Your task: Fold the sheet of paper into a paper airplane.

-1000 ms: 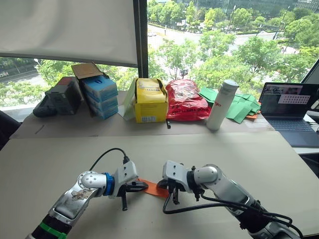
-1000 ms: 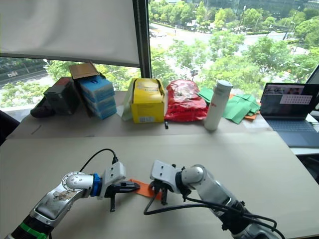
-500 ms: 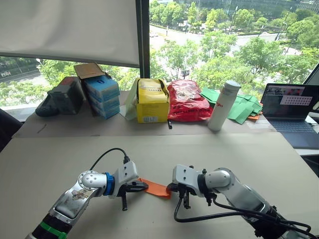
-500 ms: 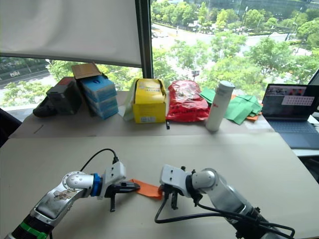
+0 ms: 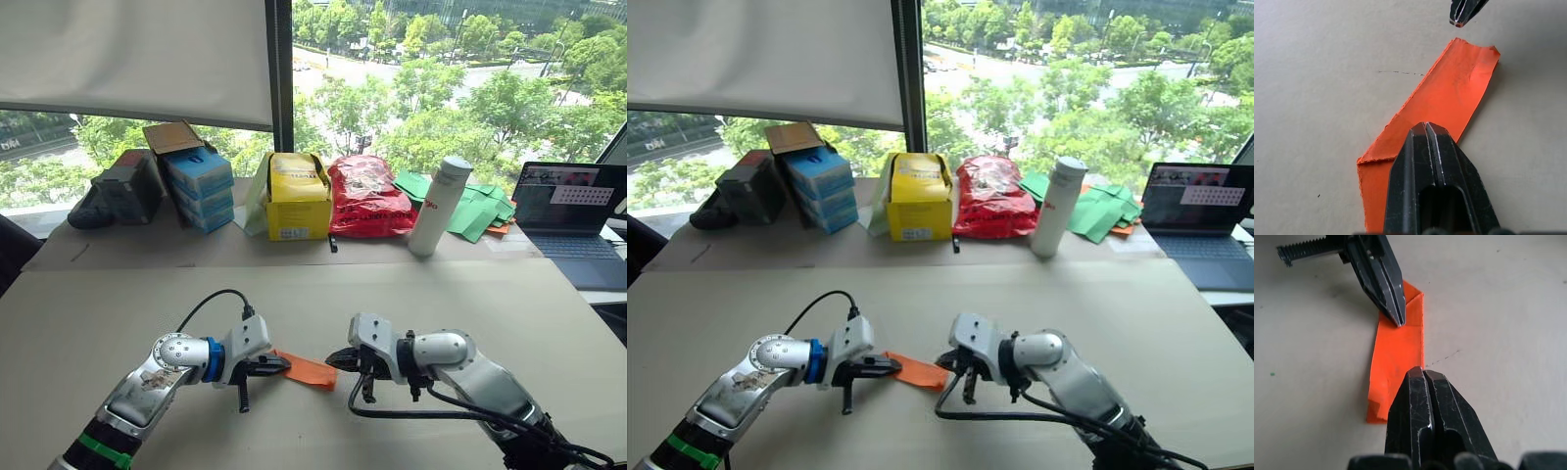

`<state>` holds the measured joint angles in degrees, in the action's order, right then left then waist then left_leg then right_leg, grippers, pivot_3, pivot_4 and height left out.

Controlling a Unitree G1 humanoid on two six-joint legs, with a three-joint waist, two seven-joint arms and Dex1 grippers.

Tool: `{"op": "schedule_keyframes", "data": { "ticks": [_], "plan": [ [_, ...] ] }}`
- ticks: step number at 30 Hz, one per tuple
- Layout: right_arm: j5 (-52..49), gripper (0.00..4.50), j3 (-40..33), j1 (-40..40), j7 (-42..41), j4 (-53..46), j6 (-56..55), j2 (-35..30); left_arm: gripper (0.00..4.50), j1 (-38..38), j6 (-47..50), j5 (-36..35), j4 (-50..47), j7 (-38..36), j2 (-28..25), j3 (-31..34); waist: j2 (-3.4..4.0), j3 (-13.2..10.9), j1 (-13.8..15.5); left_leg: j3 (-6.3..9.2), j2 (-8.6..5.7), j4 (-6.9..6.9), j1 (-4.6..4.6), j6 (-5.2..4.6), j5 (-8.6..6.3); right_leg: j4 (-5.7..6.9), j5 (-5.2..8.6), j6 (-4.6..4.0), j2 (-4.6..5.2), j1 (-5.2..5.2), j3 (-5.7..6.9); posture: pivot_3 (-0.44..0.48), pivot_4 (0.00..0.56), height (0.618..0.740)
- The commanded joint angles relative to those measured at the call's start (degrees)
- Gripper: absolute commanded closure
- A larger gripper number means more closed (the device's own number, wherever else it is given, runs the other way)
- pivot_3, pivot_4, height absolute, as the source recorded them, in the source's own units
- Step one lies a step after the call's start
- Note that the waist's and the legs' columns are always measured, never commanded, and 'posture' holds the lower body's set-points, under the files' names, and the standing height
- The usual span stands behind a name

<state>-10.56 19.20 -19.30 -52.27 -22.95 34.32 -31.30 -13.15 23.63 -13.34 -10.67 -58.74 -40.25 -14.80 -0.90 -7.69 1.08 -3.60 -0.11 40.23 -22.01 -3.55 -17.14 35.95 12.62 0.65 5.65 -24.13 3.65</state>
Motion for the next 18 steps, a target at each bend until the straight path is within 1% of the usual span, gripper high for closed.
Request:
{"op": "schedule_keyframes", "data": {
  "ticks": [1, 6, 11, 14, 18],
  "plan": [
    [-2.6, 4.48, -0.9, -0.6, -0.7, -3.0, -2.1, 1.0, 4.5, 0.2, 0.4, 2.0, 1.6, 0.0, -0.4, -1.1, 0.0, 0.0, 0.0, 0.0, 0.0, 0.0, 0.01, 0.0, 0.0, 0.0, 0.0, 0.0, -0.01, 0.0, 0.01, 0.0, 0.15, 0.74],
    [2.7, 4.48, 5.5, -0.6, 0.9, 1.1, -4.6, 1.5, 4.5, -0.9, 0.6, 1.9, 1.5, -0.3, 0.0, -1.4, 0.0, 0.0, -0.2, 0.0, 0.0, 0.0, 0.0, 0.0, 0.0, 0.0, 0.0, 0.0, -0.03, 0.0, 0.01, 0.0, 0.15, 0.74],
    [7.3, 4.48, 9.1, 0.4, 1.4, 7.8, -9.2, 1.0, 4.5, -2.1, 1.3, 1.2, 0.2, -0.9, 0.1, -1.4, -0.01, 0.0, -0.3, -0.02, -0.02, 0.0, -0.04, 0.01, 0.01, 0.01, 0.0, 0.0, -0.1, -0.04, 0.01, 0.0, 0.15, 0.74],
    [9.5, 4.48, 10.8, 1.1, 0.9, 10.4, -9.5, 0.0, 4.5, -3.7, 1.7, 0.9, 0.0, -1.5, 0.3, -1.6, -0.01, 0.0, -0.4, -0.05, -0.02, 0.0, -0.02, 0.02, 0.01, 0.01, 0.01, 0.01, -0.12, -0.02, -0.02, 0.0, 0.15, 0.74],
    [10.3, 4.48, 11.2, 1.3, 0.5, 11.0, -8.4, -0.5, 4.5, -6.1, 1.8, 1.2, 1.6, -1.8, 1.9, -2.5, -0.01, 0.0, -0.3, -0.03, -0.01, 0.0, 0.01, 0.05, 0.03, 0.02, 0.01, 0.0, -0.17, 0.0, 0.0, 0.0, 0.15, 0.74]
  ]
}}
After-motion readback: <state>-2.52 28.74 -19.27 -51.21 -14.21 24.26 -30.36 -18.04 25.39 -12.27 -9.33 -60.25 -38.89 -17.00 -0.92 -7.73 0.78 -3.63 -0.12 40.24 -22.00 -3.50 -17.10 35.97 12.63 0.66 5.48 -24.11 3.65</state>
